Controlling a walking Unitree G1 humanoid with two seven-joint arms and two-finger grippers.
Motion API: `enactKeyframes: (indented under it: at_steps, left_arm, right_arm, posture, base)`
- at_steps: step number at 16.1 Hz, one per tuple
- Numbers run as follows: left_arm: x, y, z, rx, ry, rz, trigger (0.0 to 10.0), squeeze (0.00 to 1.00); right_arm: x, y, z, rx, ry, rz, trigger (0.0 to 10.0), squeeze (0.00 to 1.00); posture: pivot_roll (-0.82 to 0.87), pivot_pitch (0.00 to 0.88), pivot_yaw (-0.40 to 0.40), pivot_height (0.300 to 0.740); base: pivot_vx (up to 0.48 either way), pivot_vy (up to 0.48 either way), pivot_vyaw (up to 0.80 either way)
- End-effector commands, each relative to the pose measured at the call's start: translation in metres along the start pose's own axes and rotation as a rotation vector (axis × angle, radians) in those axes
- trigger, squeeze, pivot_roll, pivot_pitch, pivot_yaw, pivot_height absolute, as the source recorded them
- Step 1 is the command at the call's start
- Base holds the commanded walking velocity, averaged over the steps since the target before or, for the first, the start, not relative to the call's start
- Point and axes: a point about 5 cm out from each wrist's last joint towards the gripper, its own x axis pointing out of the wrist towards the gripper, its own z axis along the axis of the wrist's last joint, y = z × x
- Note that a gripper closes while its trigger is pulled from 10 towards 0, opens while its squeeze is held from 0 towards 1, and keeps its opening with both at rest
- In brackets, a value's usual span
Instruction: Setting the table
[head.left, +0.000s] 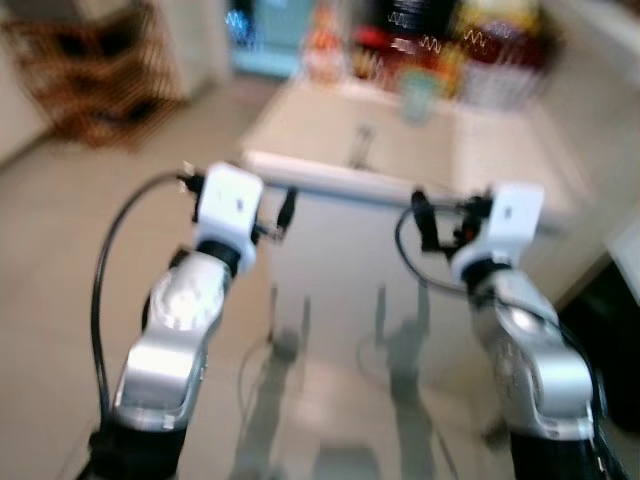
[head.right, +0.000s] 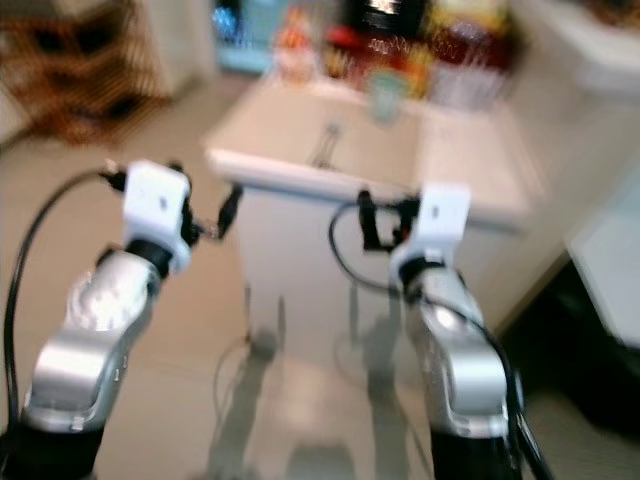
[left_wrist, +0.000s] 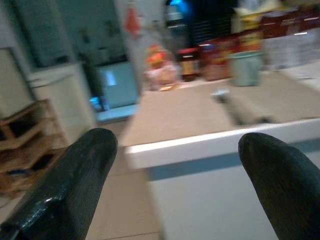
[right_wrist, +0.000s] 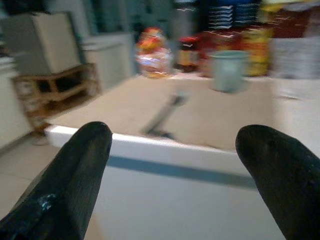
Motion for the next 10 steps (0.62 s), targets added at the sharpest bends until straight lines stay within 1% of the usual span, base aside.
enactKeyframes:
  at_steps: [1, 3, 6, 10]
  left_arm:
    - [0.0021, 0.0021, 0.0012, 0.007, -0.002, 0.005, 10.0, 0.0]
    - [0.0035, 0.0015, 0.0024, 0.005, -0.008, 0.004, 10.0, 0.0]
    - [0.0029, 0.001, 0.0001, 0.029, 0.001, -0.007, 10.0, 0.0]
    - [0.0042, -0.0009, 0.0008, 0.028, -0.004, -0.014, 10.0, 0.0]
  right_arm:
    - [0.0022, 0.0047, 0.0021, -0.006, -0.01, 0.025, 10.0, 0.0]
    - [0.0054, 0.0076, 0.0049, -0.011, -0.023, 0.037, 10.0, 0.0]
    - [0.0068, 0.006, 0.0061, -0.01, -0.032, 0.024, 10.0, 0.0]
    - [0.0069, 0.0042, 0.0067, -0.019, -0.036, 0.018, 10.0, 0.0]
  posture:
    - [0.09, 0.0, -0.06, 0.74]
    - [0.09, 0.0, -0.061, 0.74]
    - [0.09, 0.0, -0.063, 0.74]
    - [0.09, 0.0, -0.063, 0.74]
  base:
    - [0.48, 0.0, 0.0]
    - [0.48, 0.0, 0.0]
    - [0.48, 0.0, 0.0]
    - [0.48, 0.0, 0.0]
